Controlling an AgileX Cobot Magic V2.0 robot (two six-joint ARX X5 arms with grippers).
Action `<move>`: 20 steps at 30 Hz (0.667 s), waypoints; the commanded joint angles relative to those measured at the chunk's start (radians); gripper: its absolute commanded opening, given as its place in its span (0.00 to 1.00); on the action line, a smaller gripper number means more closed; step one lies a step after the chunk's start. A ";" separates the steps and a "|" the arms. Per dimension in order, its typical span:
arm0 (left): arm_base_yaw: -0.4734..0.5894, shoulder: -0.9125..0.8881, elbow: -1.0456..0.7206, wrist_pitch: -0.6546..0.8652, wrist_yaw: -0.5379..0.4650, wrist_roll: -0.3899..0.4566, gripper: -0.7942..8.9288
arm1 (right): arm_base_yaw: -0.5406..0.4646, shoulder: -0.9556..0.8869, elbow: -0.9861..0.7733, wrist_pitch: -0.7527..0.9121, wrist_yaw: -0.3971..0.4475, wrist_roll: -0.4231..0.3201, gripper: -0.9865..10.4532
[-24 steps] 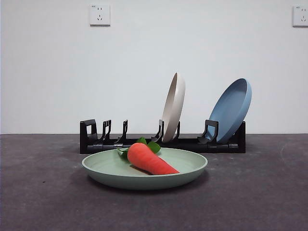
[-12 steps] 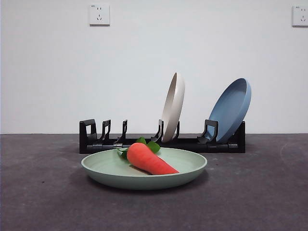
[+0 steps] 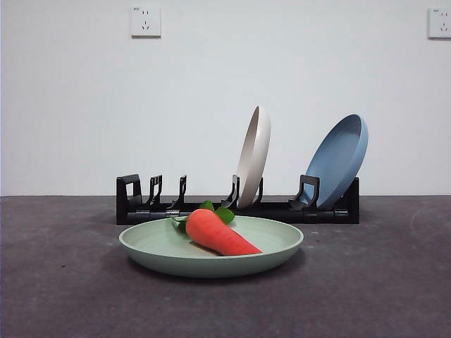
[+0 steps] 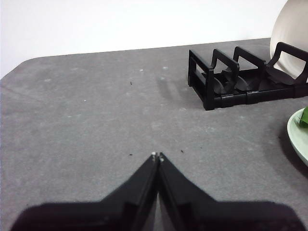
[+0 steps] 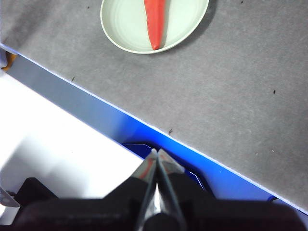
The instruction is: Take the green plate from the plate rack,put the plate on the table,take the carrot from the table,put the carrot in the plate
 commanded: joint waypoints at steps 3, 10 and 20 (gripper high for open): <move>0.003 -0.003 -0.014 0.010 0.001 -0.007 0.08 | -0.055 -0.020 -0.005 0.024 0.040 -0.095 0.09; 0.003 -0.003 -0.014 0.010 0.001 -0.007 0.08 | -0.376 -0.140 -0.068 0.342 0.050 -0.164 0.09; 0.003 -0.003 -0.014 0.010 0.001 -0.007 0.08 | -0.628 -0.383 -0.500 0.888 0.051 -0.136 0.09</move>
